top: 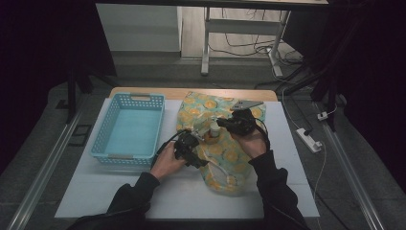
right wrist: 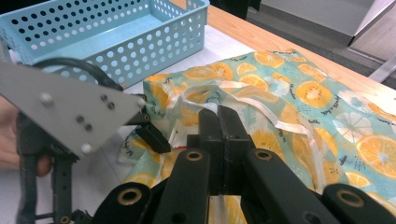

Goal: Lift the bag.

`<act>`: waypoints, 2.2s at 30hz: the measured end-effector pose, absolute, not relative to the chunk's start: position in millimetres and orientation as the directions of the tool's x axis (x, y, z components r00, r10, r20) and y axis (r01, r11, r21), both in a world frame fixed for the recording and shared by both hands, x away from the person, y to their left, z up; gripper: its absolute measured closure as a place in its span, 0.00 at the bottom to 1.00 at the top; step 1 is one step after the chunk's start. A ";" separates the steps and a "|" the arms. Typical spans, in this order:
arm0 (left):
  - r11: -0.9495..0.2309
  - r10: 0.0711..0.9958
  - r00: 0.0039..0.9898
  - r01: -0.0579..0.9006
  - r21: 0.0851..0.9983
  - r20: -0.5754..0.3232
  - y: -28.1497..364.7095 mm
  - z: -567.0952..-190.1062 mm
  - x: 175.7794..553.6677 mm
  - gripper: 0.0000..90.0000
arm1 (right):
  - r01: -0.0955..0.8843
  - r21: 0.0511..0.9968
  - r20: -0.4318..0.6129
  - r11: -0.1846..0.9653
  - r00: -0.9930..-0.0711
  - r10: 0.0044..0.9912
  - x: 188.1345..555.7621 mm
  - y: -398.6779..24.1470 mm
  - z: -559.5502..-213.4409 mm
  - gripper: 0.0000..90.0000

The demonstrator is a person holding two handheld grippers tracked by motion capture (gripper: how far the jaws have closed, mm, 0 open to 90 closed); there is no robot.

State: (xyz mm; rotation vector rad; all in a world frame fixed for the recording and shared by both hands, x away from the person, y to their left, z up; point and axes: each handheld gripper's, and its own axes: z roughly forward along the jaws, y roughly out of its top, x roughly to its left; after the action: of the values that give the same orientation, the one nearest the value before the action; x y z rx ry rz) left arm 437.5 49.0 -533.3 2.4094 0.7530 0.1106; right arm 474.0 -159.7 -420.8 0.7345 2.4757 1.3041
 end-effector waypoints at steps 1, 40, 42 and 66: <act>-0.660 0.542 0.836 0.487 0.572 -0.086 48.3 -533.6 436.9 0.00 | 0.317 0.822 0.015 0.473 -0.842 0.539 474.1 -159.8 -420.8 1.00; -0.597 0.559 0.805 0.556 0.578 -0.198 52.2 -505.7 430.2 0.99 | 0.317 0.826 0.016 0.466 -0.840 0.543 473.8 -162.1 -418.4 1.00; -0.585 0.566 0.799 0.563 0.583 -0.203 54.0 -501.3 429.6 0.99 | 0.316 0.827 0.017 0.464 -0.841 0.541 473.7 -162.0 -418.2 1.00; -0.469 0.537 0.789 0.573 0.672 -0.299 80.7 -443.0 432.3 0.99 | 0.314 0.825 0.033 0.471 -0.857 0.514 470.3 -157.8 -408.7 1.00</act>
State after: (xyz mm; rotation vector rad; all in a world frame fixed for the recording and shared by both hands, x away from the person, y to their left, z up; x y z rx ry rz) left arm 432.3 80.7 -443.0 2.1667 0.8190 -0.0576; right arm 470.3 -157.8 -408.7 0.7149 2.4989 1.3317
